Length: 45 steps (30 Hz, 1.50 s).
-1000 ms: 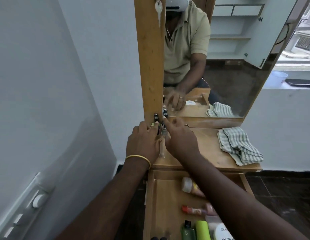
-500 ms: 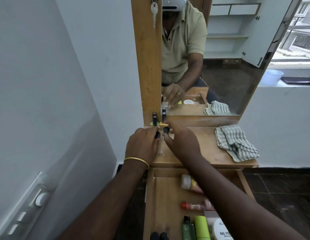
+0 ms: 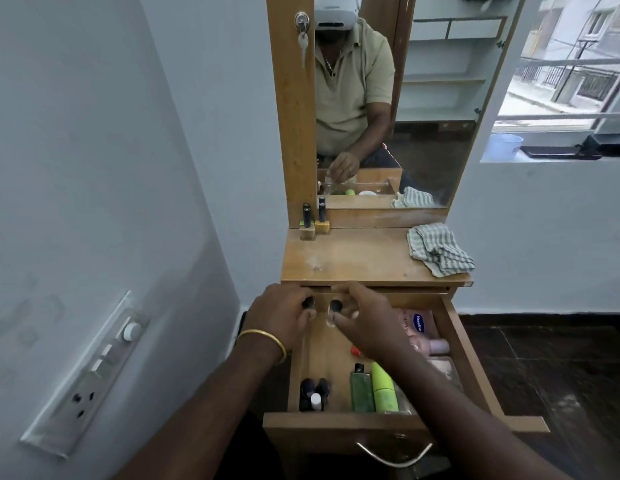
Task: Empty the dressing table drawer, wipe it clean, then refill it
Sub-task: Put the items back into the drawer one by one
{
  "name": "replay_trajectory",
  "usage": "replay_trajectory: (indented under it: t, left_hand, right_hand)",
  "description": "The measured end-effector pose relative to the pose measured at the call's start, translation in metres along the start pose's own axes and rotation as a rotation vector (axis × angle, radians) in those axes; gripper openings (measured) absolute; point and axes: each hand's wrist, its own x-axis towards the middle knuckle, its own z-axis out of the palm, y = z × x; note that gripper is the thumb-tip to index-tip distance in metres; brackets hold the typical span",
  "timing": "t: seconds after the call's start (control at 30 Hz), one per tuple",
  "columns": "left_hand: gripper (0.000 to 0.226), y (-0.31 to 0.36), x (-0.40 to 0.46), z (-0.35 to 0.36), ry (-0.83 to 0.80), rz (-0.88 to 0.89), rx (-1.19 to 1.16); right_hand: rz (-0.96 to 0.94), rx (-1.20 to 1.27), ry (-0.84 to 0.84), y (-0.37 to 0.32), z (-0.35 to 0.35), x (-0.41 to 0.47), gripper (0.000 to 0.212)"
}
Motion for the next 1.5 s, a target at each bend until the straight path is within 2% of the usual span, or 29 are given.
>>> replay_trajectory:
  t: [0.17, 0.37, 0.67, 0.83, 1.1, 1.5]
  left_hand:
    - [0.016, 0.014, -0.029, 0.008, -0.195, -0.043, 0.06]
    - [0.023, 0.017, -0.047, 0.018, -0.29, -0.072, 0.138]
    - [0.031, 0.025, -0.058, 0.02, -0.354, -0.055, 0.251]
    - [0.032, 0.023, -0.059, 0.023, -0.374, -0.061, 0.233]
    - [0.031, 0.01, -0.053, 0.036, -0.423, -0.02, 0.221]
    - [0.032, 0.0, -0.049, 0.042, -0.386, 0.001, 0.209]
  right_hand:
    - [0.105, -0.04, -0.21, 0.005, 0.015, -0.021, 0.044]
    - [0.122, -0.135, -0.348, 0.005, 0.028, -0.027, 0.047]
    - [0.123, -0.165, -0.426, 0.012, 0.038, -0.026, 0.049]
    - [0.125, -0.16, -0.462, 0.016, 0.039, -0.026, 0.049]
    - [0.141, -0.19, -0.58, 0.015, 0.033, -0.025, 0.06]
    - [0.191, -0.192, -0.614, 0.017, 0.037, -0.024, 0.064]
